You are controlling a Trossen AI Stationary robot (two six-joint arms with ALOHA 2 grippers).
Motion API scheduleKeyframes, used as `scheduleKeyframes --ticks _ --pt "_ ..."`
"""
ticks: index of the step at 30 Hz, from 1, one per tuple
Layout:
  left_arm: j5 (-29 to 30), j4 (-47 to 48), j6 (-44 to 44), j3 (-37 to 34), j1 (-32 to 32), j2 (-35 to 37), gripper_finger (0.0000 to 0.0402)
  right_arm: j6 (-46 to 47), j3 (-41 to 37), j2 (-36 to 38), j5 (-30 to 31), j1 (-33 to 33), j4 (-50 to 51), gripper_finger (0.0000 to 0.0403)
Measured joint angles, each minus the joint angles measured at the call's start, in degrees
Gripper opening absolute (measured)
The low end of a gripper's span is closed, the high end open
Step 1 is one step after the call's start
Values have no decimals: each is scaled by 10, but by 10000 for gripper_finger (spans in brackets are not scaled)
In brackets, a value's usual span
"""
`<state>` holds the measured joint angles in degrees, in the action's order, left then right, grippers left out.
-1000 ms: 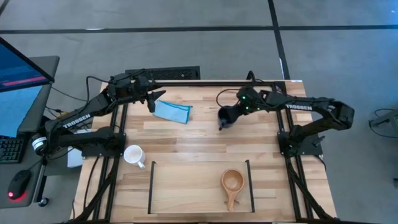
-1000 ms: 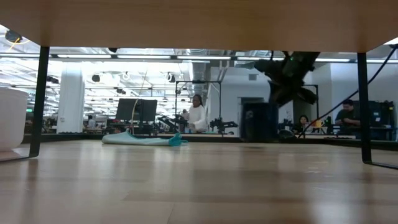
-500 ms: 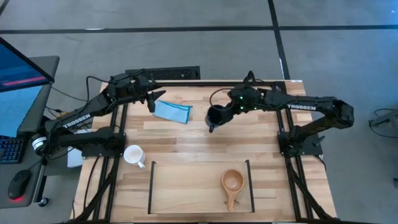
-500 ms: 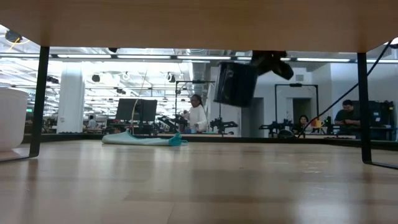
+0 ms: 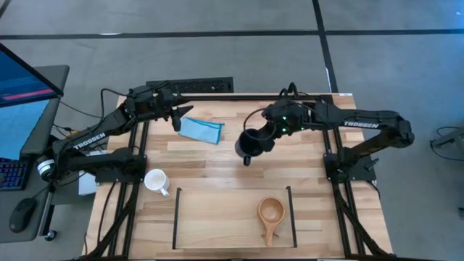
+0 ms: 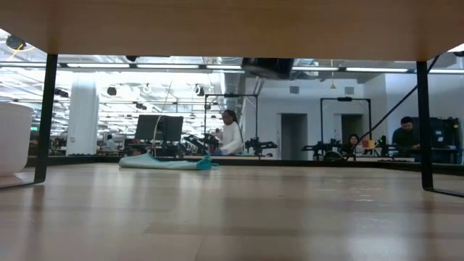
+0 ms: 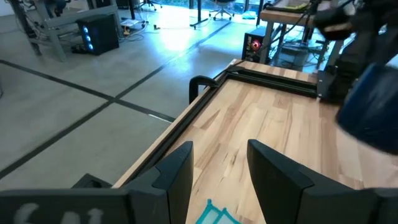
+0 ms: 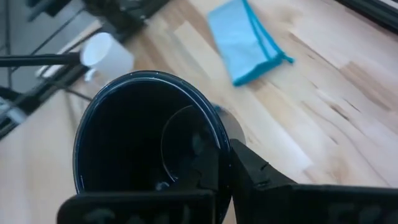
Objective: Stack small to large cups/mugs on shelf
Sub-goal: Put the dark blue mug on the shelf
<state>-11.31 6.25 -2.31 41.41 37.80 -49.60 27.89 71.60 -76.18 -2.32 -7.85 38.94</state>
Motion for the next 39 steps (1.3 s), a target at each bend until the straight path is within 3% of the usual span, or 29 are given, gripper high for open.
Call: scheduleKeyframes --ticks 11,23,30,39 --pt "0 26 1 0 0 0 142 20 70 -37 28 78 24 29" --pt "-4 48 0 0 -3 0 142 -10 312 -197 60 150 182 29" --pt "-4 52 0 0 -4 0 142 54 413 -245 77 199 247 29" --pt "-4 60 -1 0 -4 0 142 148 437 -264 107 270 281 29"
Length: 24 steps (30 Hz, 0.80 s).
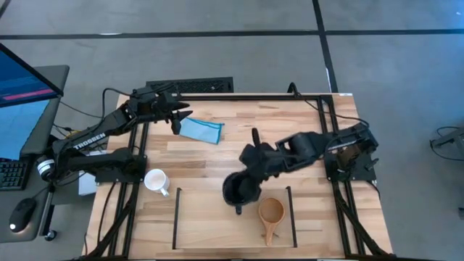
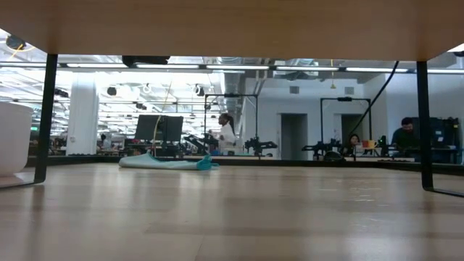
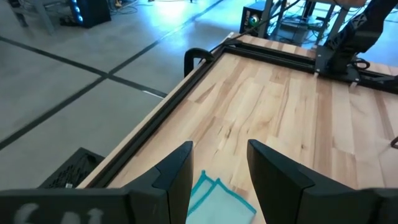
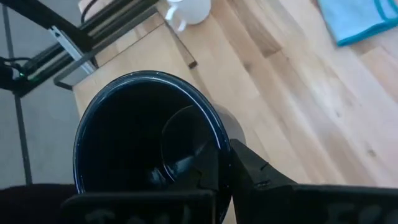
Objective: Stack small to large cups/mugs on shelf
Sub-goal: Put the dark blue mug on the shelf
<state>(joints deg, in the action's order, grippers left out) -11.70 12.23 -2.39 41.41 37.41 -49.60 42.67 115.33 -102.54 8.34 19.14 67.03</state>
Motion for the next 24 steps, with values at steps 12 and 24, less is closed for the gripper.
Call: scheduleKeyframes --ticks 12,24 --pt "0 -1 -5 0 0 0 142 93 0 0 25 69 -38 29" --pt "1 17 -5 0 0 0 142 82 -1 -44 22 67 -84 29"
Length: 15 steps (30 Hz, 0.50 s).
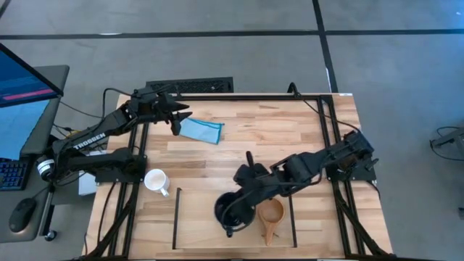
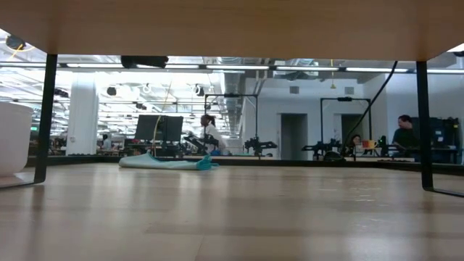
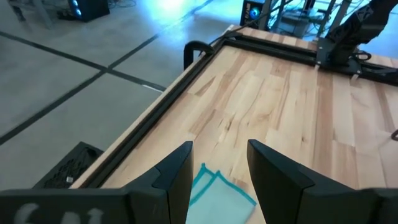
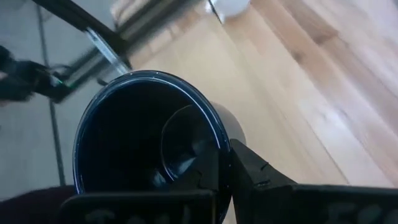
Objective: Stack small to large cups/mugs on shelf
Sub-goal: Put the dark blue mug on the shelf
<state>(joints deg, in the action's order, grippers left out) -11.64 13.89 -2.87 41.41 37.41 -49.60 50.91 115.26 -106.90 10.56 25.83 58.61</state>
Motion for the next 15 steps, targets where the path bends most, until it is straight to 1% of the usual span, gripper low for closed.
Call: scheduleKeyframes --ticks 2,4,6,8,15 --pt "0 7 -3 0 0 0 142 0 0 -7 -6 -1 12 29" --pt "1 19 -10 0 0 0 142 4 0 -12 -7 -1 -6 29" --pt "0 24 -10 0 0 0 142 11 0 -12 -8 0 10 29" --pt "0 31 -10 -2 0 0 142 22 0 -12 -10 1 -3 29" --pt "1 51 -12 -4 0 0 142 47 0 -11 -17 16 1 29"
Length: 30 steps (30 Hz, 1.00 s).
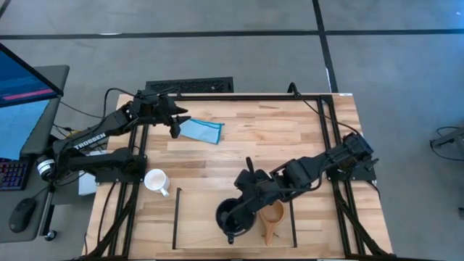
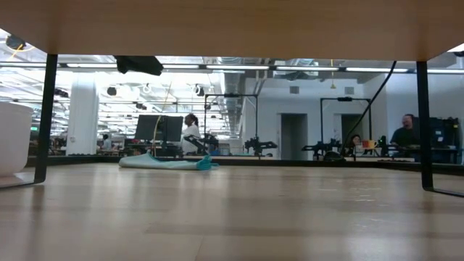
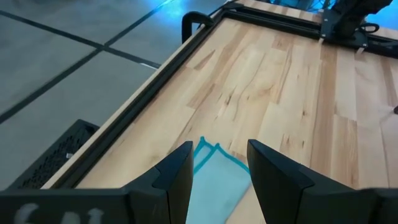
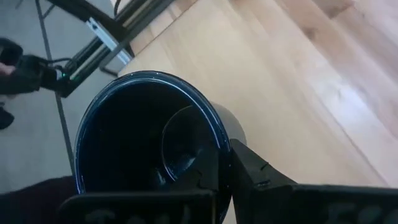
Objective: Stack small to large cups/mugs on shelf
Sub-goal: Put the dark blue mug on the shelf
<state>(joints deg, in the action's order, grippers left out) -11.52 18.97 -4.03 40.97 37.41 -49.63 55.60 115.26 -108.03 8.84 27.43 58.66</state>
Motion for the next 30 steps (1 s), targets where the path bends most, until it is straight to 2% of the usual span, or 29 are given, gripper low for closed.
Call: scheduleKeyframes --ticks 9,30 --pt "0 0 0 0 0 0 142 44 0 0 1 7 34 29" --pt "0 0 -1 0 0 0 142 55 -3 -1 -15 7 69 29"
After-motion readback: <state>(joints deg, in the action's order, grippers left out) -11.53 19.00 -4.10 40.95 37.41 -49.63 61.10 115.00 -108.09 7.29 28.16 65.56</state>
